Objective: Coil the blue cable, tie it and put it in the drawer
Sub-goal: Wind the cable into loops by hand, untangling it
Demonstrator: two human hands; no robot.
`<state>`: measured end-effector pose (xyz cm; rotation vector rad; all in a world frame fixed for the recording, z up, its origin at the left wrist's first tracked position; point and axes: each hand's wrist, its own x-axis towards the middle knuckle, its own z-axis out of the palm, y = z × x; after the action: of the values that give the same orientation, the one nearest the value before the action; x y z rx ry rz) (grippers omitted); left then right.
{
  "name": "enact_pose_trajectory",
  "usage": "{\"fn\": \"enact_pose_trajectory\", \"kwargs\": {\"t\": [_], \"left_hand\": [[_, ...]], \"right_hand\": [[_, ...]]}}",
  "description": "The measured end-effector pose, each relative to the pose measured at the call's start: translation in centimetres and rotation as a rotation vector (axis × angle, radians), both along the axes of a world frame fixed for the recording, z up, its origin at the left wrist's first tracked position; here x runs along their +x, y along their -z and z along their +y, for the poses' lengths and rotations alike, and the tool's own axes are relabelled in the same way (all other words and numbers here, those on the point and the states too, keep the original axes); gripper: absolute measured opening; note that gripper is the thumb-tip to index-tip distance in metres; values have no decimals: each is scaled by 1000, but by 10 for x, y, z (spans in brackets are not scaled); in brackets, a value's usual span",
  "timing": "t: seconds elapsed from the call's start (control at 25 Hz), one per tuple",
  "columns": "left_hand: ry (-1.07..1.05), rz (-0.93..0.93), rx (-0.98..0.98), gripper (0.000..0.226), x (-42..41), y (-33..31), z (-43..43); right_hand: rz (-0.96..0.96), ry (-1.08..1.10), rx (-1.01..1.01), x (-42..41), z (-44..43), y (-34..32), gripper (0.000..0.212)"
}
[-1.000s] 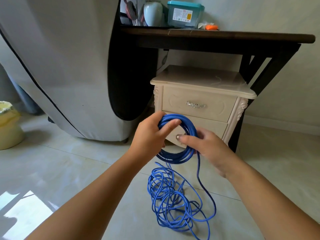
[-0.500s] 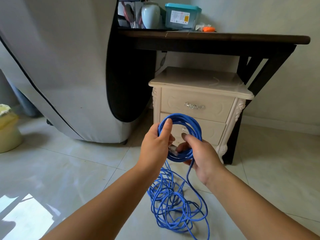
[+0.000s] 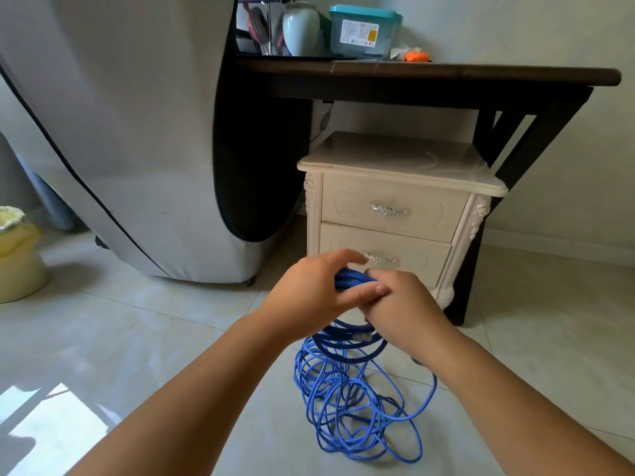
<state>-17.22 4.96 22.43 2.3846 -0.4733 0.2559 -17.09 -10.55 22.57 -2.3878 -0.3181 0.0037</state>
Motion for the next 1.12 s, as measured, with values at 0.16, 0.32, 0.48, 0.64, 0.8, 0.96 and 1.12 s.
{"fn": "enact_pose_trajectory", "kwargs": {"t": [0.16,0.32,0.48,0.64,0.8,0.96,1.12], "left_hand": [[-105,-1,18,69,2,-1,-2],[-165,-22,-128,64,3,-4,0],[-265,-66,-242,71,5,-9,9],[-397,-22,-497,57,12,-10,21],[-515,-66,-614,57,11,-9,13],[-508,-123,-778,65,4,-6,-12],[-451,77,-1033,59,-4,-3,-25]], "right_hand": [[-133,18,-40,-2,1,-1,26],[114,-20,143,1,-8,-13,46],[498,-227,211,-2,-21,-22,37],[494,-239,493,3,-30,-23,58],[426,-119,783,-13,-7,-13,66],[419,45,758,-18,12,-5,42],[333,170,816,-12,13,-1,16]]}}
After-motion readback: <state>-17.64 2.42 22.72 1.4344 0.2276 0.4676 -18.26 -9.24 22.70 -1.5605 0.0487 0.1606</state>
